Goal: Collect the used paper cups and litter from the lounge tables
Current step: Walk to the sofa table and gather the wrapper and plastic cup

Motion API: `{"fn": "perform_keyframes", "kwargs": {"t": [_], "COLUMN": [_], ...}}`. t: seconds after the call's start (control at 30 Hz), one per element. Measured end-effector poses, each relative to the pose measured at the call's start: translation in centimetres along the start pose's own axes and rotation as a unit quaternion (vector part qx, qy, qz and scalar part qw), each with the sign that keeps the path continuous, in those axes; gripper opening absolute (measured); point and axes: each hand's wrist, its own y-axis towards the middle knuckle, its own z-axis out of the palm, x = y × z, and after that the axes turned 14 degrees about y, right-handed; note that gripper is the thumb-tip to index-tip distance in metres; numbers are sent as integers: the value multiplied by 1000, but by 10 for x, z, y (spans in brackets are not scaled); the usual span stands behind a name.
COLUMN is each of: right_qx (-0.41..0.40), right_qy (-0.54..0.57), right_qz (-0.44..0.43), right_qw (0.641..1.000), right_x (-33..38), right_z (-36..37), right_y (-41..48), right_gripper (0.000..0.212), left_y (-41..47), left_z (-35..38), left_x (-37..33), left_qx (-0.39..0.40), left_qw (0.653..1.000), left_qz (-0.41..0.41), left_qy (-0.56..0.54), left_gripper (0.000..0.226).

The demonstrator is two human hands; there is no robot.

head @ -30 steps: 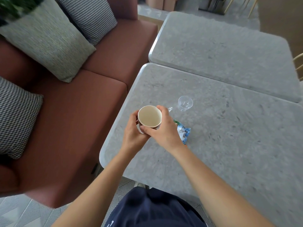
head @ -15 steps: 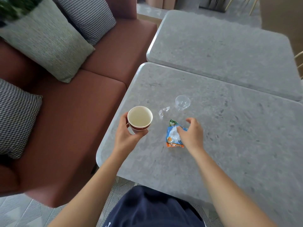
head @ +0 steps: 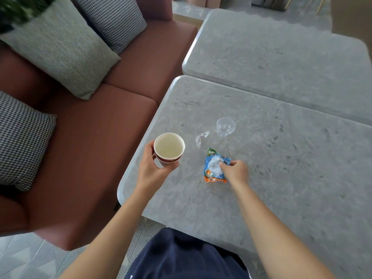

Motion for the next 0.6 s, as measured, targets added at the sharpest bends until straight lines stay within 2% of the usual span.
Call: {"fn": "perform_keyframes", "kwargs": {"t": [0.23, 0.33, 0.6], "right_qx": [4, 4, 6], "right_qy": [61, 120, 188], "right_qz": [15, 43, -3], "right_qw": [998, 992, 982], "right_x": [2, 7, 40], "right_z": [-3, -5, -14], "right_y": [-3, -3, -15], "right_gripper": [18, 23, 20], "left_y": [-1, 0, 0], "left_z": [-1, 0, 2], "left_x": [0, 1, 1], "left_qx": [1, 2, 11], "left_qw": [1000, 1000, 1000], "left_qz": [7, 8, 11], "left_qy": [2, 2, 7], "left_gripper": [67, 68, 67]}}
